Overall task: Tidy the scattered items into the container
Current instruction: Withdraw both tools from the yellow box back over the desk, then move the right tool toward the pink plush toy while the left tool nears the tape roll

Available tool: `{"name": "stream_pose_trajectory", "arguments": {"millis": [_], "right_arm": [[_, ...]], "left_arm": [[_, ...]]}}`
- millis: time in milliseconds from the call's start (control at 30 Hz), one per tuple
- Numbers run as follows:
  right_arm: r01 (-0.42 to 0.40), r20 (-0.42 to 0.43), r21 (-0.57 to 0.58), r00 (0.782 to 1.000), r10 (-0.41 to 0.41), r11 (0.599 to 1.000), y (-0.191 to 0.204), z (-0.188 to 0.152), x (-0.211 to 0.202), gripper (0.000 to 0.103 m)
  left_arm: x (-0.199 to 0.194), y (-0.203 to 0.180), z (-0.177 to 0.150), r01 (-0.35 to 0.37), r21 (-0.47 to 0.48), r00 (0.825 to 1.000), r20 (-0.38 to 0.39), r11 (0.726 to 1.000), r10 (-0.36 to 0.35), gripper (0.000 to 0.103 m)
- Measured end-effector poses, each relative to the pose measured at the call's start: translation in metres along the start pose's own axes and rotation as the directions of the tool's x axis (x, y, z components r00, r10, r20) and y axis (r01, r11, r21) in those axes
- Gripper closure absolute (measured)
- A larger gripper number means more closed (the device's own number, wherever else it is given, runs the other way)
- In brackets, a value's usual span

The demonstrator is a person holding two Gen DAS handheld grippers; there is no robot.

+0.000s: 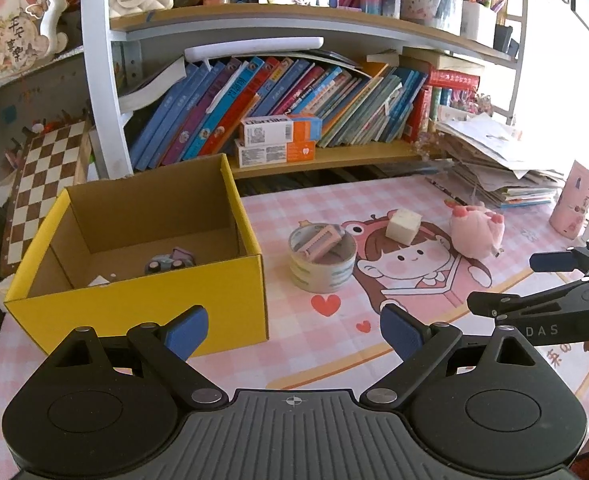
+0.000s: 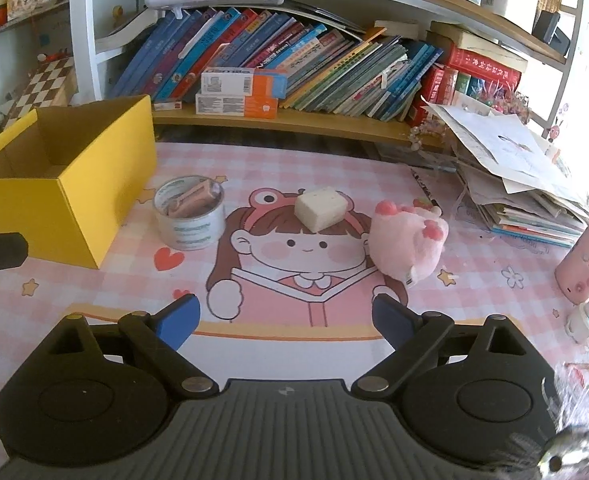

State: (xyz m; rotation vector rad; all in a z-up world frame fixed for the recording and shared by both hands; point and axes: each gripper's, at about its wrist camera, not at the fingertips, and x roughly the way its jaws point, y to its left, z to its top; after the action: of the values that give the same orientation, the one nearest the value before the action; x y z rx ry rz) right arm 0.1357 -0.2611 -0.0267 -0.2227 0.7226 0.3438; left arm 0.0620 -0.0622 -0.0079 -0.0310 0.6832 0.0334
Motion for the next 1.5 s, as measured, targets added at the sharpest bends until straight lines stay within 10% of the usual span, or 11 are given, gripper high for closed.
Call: {"name": "stream_pose_trajectory", "arguments": {"millis": [600,1500], "right_arm": [[-0.017,-0.01,0.002,1.0,0.017,1.0,-0.05,-0.007,0.016,0.006],[0.03,0.031,0.028,0.999,-0.031,0.999,-0.111,0.02,0.05,0.003]], "left_arm": [[0.02,-0.033,-0.004,-0.031,-0.059,0.999,-0.043,0.998,0.028,0.008],[0.081,-0.08,0.044,-0.005,0.095,1.0,-0.006,0.995,0.005,0.015]]}}
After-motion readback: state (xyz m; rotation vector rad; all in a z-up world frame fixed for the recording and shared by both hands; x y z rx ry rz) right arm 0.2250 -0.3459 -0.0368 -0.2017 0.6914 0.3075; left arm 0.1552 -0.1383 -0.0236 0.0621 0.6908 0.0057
